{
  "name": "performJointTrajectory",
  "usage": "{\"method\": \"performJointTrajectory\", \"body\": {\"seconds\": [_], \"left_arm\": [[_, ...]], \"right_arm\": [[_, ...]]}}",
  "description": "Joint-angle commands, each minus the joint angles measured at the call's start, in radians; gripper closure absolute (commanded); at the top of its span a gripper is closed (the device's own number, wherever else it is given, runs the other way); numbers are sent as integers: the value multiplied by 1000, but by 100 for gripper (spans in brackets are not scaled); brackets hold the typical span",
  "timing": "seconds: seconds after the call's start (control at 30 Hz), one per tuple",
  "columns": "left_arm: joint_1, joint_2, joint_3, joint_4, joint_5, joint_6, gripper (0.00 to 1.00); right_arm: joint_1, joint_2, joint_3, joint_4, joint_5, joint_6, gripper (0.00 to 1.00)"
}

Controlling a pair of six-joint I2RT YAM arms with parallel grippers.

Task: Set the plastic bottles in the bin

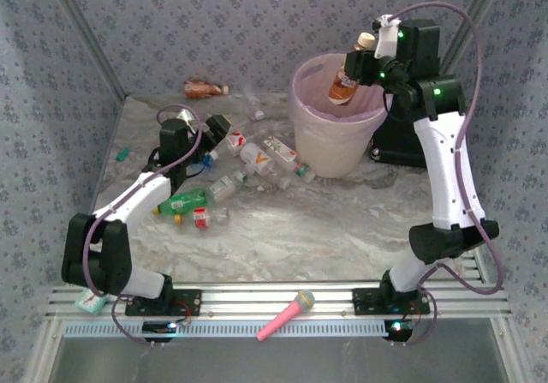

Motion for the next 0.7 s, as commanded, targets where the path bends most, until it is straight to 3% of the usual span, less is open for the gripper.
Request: {"method": "performJointTrajectory", "body": {"seconds": [0.0, 0.2, 0.5, 0.67], "left_arm": [[13, 48, 55, 26, 15, -33, 0], [27, 111, 96, 12, 10, -34, 0], [54, 216, 201, -43, -6, -33, 0], [100, 334, 309, -44, 78, -61, 0]], "right_arm": [[1, 68, 66, -96, 72, -66, 63], [3, 167, 106, -173, 143, -107, 64], [3, 338, 168, -248, 139, -141, 64], [21, 438, 206, -292, 173, -193, 64]]}}
